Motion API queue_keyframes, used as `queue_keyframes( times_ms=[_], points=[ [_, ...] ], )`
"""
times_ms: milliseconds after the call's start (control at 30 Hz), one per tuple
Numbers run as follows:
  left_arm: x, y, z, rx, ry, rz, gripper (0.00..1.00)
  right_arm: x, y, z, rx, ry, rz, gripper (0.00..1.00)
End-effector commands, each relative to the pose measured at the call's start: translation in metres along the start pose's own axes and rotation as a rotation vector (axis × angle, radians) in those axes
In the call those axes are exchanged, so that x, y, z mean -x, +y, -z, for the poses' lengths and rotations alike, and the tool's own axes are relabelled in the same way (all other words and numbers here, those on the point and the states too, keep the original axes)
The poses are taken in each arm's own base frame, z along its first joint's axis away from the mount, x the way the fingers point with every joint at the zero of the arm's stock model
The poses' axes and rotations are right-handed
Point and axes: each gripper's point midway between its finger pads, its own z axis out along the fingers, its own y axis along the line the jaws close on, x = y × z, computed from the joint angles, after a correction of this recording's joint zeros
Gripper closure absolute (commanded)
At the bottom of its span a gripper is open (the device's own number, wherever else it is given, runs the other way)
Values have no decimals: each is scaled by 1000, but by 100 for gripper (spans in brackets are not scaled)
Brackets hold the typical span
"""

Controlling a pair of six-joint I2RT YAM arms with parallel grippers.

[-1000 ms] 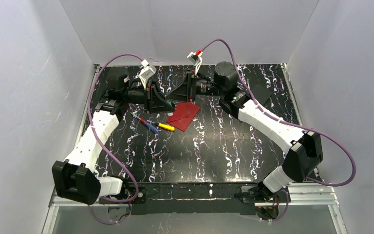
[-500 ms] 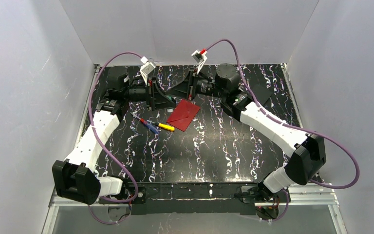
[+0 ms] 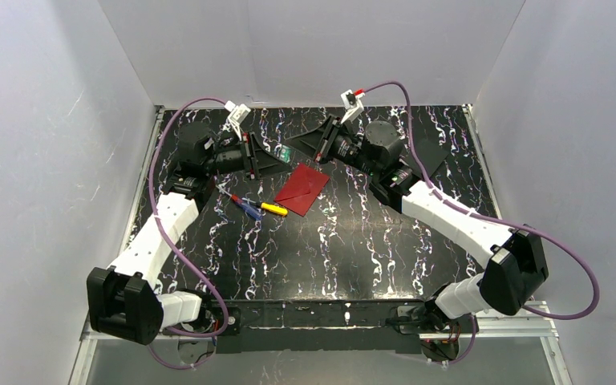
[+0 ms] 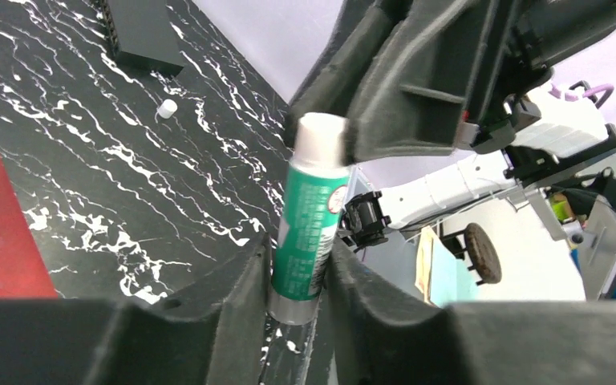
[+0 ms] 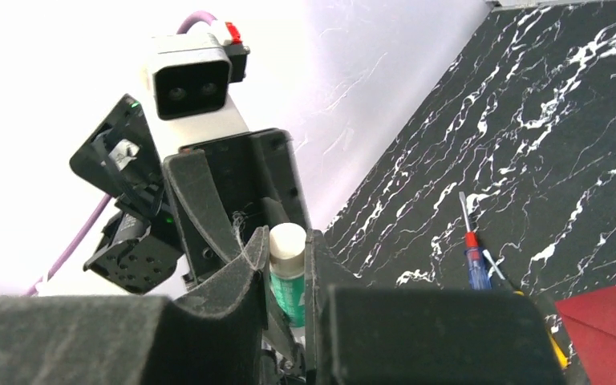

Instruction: Place the letter into the envelope and seal it

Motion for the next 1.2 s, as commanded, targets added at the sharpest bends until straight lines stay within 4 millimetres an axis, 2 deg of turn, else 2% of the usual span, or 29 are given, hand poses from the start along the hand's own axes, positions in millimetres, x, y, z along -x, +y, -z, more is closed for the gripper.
queue_keyframes(
  times_ms=[0,33,67,167,267,367,533,667,733,800,867,967,1067,1167],
  points=[
    [6,-9,-1,-33,-18,14,88,32,36,6,97,-123,-28,86],
    [5,-8,-1,-34,-16,5,97,31,34,5,89,-114,-21,80],
    [4,-8,-1,-36,-15,-9,100,29,31,5,73,-102,-15,71],
    [0,-10,1,-53,-2,-56,100,22,23,7,20,-50,17,41],
    [-3,-11,1,-71,11,-98,100,15,23,9,3,12,51,31],
    [-5,-11,2,-87,23,-127,100,8,19,9,-20,71,53,31],
    [-10,-16,4,-127,49,-166,100,-1,13,4,-27,113,31,39],
    [-15,-17,5,-144,63,-204,100,-1,14,3,-31,123,31,42],
    [-20,-9,6,-109,66,-223,100,5,11,6,-62,114,48,40],
    [-30,12,7,-19,84,-219,100,11,-1,13,-132,108,57,39],
    [-47,38,12,99,145,-184,100,17,-25,26,-247,103,47,37],
    [-71,65,23,227,224,-127,100,23,-81,65,-508,102,42,34],
    [-85,67,29,242,231,-132,100,26,-152,130,-876,105,120,34],
    [-86,62,29,224,200,-149,100,17,-216,204,-1214,180,173,31]
  ],
)
